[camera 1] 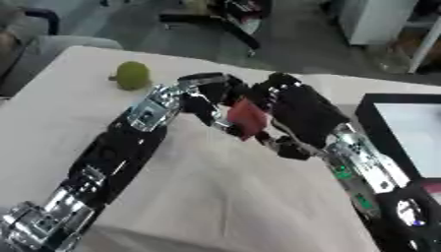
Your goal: Pick up the objects with one hand, pass them to the other hand, and then place them into the box on the other side of the table.
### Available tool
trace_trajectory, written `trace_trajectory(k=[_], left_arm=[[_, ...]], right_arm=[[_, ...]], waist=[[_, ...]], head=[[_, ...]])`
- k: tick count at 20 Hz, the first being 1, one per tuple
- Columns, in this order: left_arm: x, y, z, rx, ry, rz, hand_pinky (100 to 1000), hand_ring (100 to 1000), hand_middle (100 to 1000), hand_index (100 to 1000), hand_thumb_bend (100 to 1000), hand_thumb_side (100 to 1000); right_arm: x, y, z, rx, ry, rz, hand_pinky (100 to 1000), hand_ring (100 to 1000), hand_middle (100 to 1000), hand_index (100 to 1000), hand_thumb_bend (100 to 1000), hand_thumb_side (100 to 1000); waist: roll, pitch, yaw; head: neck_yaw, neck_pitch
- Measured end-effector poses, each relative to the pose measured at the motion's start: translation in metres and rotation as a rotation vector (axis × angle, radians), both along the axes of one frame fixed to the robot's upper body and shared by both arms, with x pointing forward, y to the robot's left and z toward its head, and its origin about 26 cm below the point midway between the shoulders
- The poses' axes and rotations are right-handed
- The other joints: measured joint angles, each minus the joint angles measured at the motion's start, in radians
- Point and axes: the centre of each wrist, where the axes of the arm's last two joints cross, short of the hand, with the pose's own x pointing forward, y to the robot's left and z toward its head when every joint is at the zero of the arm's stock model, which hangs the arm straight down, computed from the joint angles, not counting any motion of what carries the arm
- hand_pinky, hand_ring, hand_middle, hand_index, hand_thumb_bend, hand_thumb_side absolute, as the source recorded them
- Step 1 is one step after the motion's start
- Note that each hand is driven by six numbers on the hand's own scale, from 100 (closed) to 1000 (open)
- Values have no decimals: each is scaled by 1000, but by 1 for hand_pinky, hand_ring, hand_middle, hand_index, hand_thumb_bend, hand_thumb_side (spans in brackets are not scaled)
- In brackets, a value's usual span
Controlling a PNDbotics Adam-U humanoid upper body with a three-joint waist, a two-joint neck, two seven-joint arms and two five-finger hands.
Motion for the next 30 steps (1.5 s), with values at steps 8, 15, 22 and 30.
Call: trace_trajectory(k=[8,15,22,30], left_arm=[[-1,-3,2,2,8,-19,727,576,571,593,680,100],[-1,-5,3,5,15,-31,744,586,583,608,689,100],[0,-5,5,13,3,-39,757,612,613,667,766,175],[3,28,10,90,-66,38,789,694,708,760,1000,439]], right_arm=[[1,0,-3,-5,7,3,864,727,679,864,283,100],[2,1,-4,15,0,9,835,695,625,556,100,253],[3,-3,-7,100,-1,5,771,656,589,382,100,320],[7,-11,-2,175,-12,-15,732,638,557,370,100,328]], waist=[[0,0,3],[0,0,4],[0,0,0],[0,-2,-3]], head=[[-1,0],[-4,0],[-7,0],[-34,8]])
